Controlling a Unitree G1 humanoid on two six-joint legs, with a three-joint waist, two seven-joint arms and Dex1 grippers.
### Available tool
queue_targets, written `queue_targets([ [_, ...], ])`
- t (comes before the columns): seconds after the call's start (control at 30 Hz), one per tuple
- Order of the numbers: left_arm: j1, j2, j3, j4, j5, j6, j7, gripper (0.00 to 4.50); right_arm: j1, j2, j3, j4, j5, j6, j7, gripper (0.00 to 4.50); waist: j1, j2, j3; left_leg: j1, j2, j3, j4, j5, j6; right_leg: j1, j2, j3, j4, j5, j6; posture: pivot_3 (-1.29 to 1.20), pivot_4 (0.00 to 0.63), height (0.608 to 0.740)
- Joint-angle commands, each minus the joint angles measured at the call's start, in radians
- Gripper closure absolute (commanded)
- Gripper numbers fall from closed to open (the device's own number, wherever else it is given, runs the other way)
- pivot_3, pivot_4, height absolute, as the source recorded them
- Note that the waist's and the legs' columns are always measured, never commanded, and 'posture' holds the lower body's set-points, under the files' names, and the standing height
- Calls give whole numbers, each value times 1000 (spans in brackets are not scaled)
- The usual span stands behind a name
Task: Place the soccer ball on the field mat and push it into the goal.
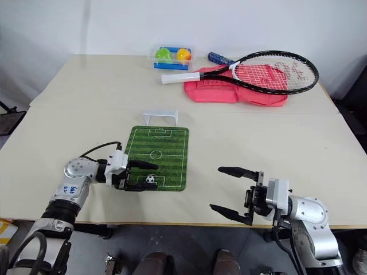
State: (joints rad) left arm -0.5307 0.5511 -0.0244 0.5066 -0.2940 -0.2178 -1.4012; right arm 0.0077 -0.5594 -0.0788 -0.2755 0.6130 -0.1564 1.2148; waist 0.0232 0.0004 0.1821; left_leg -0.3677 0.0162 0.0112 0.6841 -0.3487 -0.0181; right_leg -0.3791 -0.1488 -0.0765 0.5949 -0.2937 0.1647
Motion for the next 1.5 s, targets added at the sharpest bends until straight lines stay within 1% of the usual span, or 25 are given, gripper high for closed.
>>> queue_targets([
  [0.03, 65, 64, 45, -179, -101, 64, -67, 1143, -11, -2, 8, -50, 7, 20, -16, 0, -3, 0, 0, 0, 0, 0, 0, 0, 0, 0, 0, 0, 0, 0, 0, 0, 150, 740],
  [0.17, 196, 177, 131, -389, -198, 192, -61, 1143, -11, -14, 9, -46, 15, 43, -5, 0, -14, 0, 0, 0, 1, 0, 0, 0, 0, 0, 0, 0, 0, 0, 0, 0, 150, 740],
  [0.23, 243, 207, 175, -453, -234, 239, -32, 1143, -18, -13, 9, -36, 13, 43, 0, 0, -17, 0, 0, 0, 1, -1, 0, 0, 0, 0, 0, 0, 0, 0, 0, 0, 150, 740],
  [0.33, 339, 237, 304, -525, -301, 315, 49, 1143, -50, 5, 13, -9, 7, 35, -4, 0, -20, 1, 0, 0, 1, -2, 0, 0, 0, 1, 0, 0, 0, 0, 0, 0, 150, 740],
  [0.37, 392, 248, 345, -537, -316, 336, 56, 1143, -63, 10, 12, 2, 6, 30, -7, 0, -22, 0, 0, 1, 1, -2, 0, 0, 0, 1, 0, 0, 0, 0, 0, 0, 150, 740],
  [0.47, 529, 253, 394, -550, -314, 329, 39, 1690, -82, 30, -5, 28, 13, 21, -21, 0, -28, 1, 1, 1, 1, -2, -1, 0, 0, 1, 0, 0, 0, 0, 0, 0, 150, 740],
  [0.53, 613, 238, 396, -539, -290, 298, 30, 2285, -91, 37, -12, 42, 10, 11, -24, 0, -27, 1, 1, 1, 1, -2, -2, 0, 0, 0, 0, 0, -1, 0, -1, 0, 150, 740],
  [0.67, 731, 195, 378, -507, -248, 219, 24, 3575, -113, 26, -19, 37, 9, 15, -28, 0, -23, 1, 1, 0, 1, -2, -1, 0, 0, 0, 0, 0, -1, 0, -1, 0, 150, 740],
  [0.73, 761, 173, 368, -528, -258, 222, 31, 4214, -118, 17, -26, 30, 21, 29, -24, 0, -20, 1, 1, 0, 1, -2, -1, 0, 0, 0, 0, 0, -1, 0, -1, 0, 150, 740],
  [0.77, 765, 164, 362, -543, -261, 220, 36, 4472, -116, 12, -29, 25, 25, 32, -16, 0, -19, 1, 1, 0, 1, -2, -1, 0, 0, 0, 0, 0, -1, 0, -1, 0, 150, 740],
  [0.9, 742, 127, 321, -605, -278, 240, 68, 4472, -91, -6, -32, 1, 41, 46, 6, 0, -18, 1, 1, 0, 1, -2, -1, 0, 0, 0, 0, 0, -1, 0, -1, 0, 150, 740],
  [1.07, 612, 84, 219, -614, -237, 284, 142, 4472, -87, -7, -29, -13, 43, 74, -6, 0, -17, 1, 1, 1, 0, -2, -1, 0, 0, 1, 0, 0, 0, 0, -1, 0, 150, 740],
  [1.23, 466, 56, 123, -524, -206, 333, 163, 4472, -69, -21, -28, -22, 30, 93, -1, 0, -20, 2, 1, 1, 0, -2, -1, 0, 0, 1, 0, 0, 0, 0, -1, 0, 150, 740],
  [1.5, 320, 38, 60, -337, -130, 279, 147, 4472, 6, -18, -60, -33, 16, 47, -1, 0, -21, 2, 1, 1, 0, -1, -1, 0, 0, 0, 0, 0, 0, 0, -1, 0, 150, 740],
])
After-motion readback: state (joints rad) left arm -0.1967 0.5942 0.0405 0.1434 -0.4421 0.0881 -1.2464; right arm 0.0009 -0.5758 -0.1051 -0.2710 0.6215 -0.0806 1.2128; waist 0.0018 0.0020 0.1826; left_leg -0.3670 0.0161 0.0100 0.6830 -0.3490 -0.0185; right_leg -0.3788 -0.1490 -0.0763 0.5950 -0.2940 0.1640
